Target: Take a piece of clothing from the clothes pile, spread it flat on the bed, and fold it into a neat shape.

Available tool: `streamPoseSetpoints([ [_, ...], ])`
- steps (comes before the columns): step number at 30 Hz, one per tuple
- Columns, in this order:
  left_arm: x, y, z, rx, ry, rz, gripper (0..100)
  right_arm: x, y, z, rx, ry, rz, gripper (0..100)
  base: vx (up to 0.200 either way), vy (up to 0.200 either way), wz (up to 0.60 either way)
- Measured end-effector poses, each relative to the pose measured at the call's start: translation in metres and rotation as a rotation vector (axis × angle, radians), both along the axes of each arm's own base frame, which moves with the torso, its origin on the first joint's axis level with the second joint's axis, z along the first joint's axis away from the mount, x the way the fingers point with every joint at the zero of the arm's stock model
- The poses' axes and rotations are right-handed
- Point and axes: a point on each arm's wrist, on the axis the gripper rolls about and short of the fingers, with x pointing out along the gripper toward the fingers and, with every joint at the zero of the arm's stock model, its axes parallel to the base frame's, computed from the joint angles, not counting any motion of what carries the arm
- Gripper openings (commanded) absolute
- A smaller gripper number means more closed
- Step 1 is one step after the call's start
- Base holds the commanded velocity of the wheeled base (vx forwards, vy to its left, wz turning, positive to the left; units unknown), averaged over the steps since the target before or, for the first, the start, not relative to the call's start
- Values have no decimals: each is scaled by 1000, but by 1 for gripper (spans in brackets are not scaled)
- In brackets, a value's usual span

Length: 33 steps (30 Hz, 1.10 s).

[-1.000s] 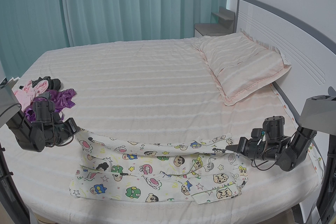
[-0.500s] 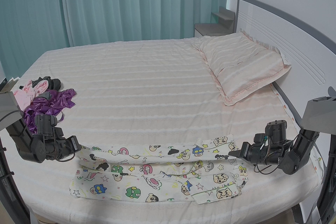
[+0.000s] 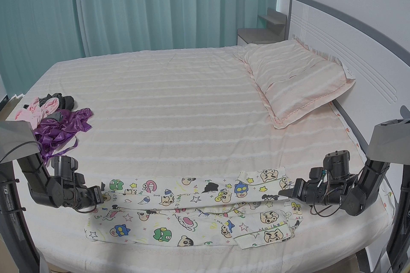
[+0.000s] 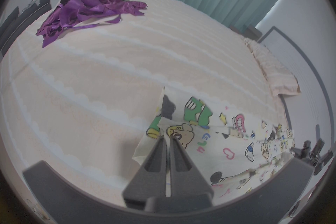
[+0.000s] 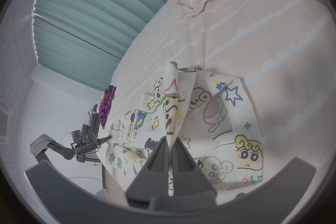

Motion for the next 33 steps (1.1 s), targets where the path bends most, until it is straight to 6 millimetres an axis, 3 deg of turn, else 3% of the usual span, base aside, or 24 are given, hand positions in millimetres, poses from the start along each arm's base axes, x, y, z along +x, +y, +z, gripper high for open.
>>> streamPoseSetpoints([
  [7, -2, 0, -8, -8, 28, 3, 0, -1, 0, -1, -2, 3, 1, 0, 0, 0, 0],
  [8, -2, 0, -8, -9, 29, 4, 100, -1, 0, -1, -3, 4, 1, 0, 0, 0, 0],
  [15, -4, 1, -6, -19, 33, 14, 100, -2, 0, -1, -3, 4, 2, 0, 0, 0, 0],
  [20, -9, 11, 8, -70, -2, 72, 100, -3, 0, -1, -4, 9, 4, 0, 0, 0, 0],
  [27, -24, 43, 36, -188, -85, 187, 100, -5, 0, -3, -11, 18, 2, 0, 0, 0, 0],
  [33, -40, 71, 46, -277, -125, 282, 100, -7, -4, -8, -40, 21, 9, 0, 0, 0, 0],
])
